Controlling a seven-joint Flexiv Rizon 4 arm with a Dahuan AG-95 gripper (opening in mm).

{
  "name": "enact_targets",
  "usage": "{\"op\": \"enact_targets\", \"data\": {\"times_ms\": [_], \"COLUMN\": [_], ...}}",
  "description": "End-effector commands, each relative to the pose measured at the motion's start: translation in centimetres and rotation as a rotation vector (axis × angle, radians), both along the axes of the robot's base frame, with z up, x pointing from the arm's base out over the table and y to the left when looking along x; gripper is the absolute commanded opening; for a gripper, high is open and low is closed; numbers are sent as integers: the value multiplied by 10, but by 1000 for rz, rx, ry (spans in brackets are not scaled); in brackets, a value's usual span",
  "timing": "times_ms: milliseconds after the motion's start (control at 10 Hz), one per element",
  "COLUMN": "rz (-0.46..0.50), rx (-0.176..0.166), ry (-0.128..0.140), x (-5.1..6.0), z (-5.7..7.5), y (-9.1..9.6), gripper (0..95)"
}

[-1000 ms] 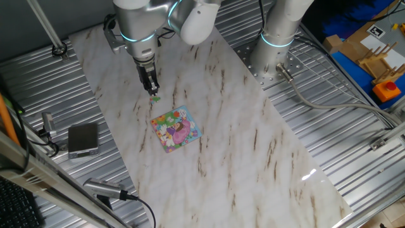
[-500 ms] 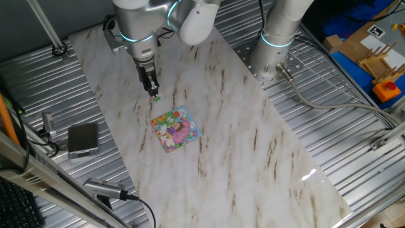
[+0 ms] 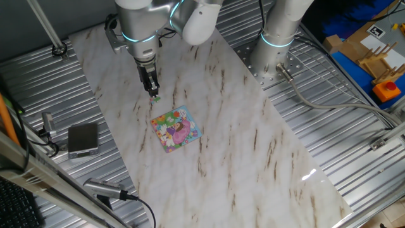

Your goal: Assemble one piece of a puzzle

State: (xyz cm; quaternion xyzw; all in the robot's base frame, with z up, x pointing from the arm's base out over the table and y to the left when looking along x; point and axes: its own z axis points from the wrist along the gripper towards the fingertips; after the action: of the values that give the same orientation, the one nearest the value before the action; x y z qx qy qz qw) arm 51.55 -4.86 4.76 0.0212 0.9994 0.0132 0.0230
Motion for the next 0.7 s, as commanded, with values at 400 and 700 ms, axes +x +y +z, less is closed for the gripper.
{"op": "enact_targets", "data": {"times_ms": [400,700], "rz": [-22,-26], "rx": [0,0], "ry": [-6,-9], "x": [4,0], "z": [-8,-11], "y": [1,1], "gripper": [380,380]}}
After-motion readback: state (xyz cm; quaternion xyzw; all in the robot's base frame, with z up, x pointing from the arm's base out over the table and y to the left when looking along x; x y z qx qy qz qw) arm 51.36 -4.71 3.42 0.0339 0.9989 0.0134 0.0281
